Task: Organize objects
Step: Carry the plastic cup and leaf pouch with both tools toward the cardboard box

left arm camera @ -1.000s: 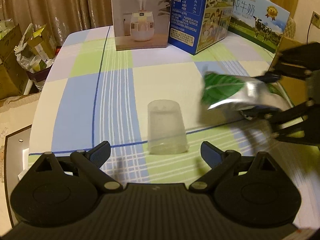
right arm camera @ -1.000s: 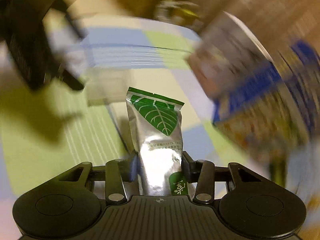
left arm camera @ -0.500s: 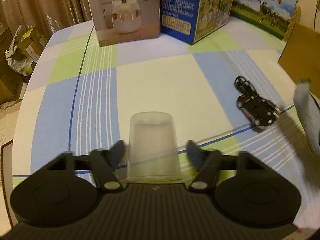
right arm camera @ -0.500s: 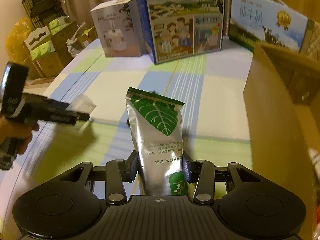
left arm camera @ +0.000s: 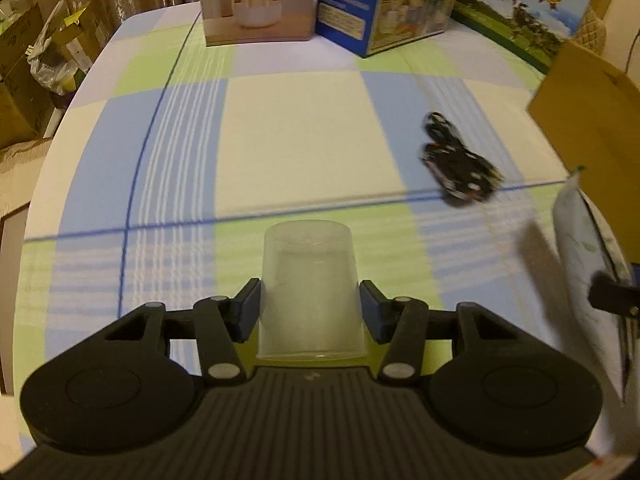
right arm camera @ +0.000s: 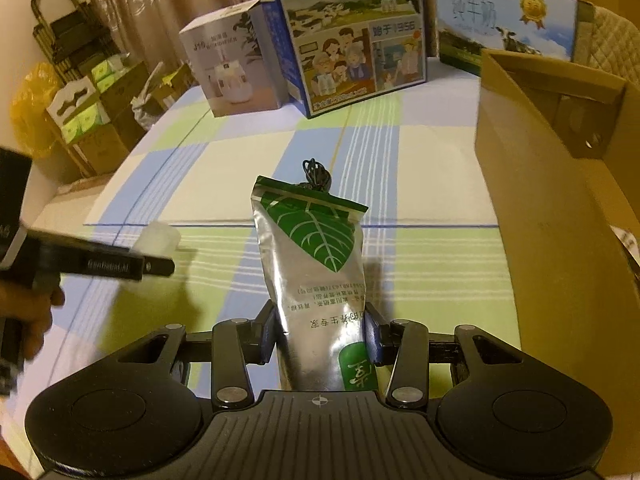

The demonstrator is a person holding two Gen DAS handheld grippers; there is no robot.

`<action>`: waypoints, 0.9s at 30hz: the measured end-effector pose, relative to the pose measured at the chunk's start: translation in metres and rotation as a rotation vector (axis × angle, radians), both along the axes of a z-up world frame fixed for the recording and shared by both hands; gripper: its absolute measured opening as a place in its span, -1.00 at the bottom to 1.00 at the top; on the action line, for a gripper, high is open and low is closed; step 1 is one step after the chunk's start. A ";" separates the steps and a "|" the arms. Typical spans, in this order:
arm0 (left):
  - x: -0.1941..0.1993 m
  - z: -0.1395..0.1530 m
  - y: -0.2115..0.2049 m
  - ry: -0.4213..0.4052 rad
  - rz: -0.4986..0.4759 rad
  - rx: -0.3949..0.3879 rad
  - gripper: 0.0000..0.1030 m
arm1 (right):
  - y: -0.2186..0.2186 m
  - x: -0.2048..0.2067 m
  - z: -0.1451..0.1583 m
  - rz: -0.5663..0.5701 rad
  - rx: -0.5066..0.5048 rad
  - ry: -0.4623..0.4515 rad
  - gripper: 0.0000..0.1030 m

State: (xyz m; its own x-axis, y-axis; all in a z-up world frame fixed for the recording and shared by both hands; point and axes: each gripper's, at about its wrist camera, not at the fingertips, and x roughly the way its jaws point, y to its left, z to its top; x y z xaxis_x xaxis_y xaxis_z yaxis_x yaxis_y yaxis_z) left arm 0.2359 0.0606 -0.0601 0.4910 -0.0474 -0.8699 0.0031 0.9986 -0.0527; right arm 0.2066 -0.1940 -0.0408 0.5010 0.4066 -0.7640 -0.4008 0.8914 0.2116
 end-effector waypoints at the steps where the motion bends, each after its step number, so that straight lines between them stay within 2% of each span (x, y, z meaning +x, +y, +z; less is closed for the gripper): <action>1: -0.006 0.004 -0.006 -0.002 -0.005 0.001 -0.08 | -0.004 -0.004 0.002 -0.008 0.005 -0.001 -0.23; 9: -0.062 0.033 -0.048 -0.037 0.001 -0.044 -0.08 | -0.026 -0.040 0.009 -0.049 0.036 0.028 -0.23; 14: -0.099 0.052 -0.066 -0.067 0.049 -0.096 -0.08 | -0.037 -0.063 0.020 -0.065 0.057 0.031 -0.24; 27: -0.164 0.089 -0.096 -0.116 0.071 -0.096 -0.08 | -0.047 -0.108 0.055 -0.060 0.097 -0.008 -0.24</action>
State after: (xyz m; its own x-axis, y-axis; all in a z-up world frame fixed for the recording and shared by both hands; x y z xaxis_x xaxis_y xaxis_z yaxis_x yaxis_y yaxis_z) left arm 0.0722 -0.0357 0.0289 0.5932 -0.0891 -0.8001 -0.0556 0.9869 -0.1511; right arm 0.0986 -0.2406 0.0145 0.5328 0.4477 -0.7181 -0.3495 0.8892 0.2951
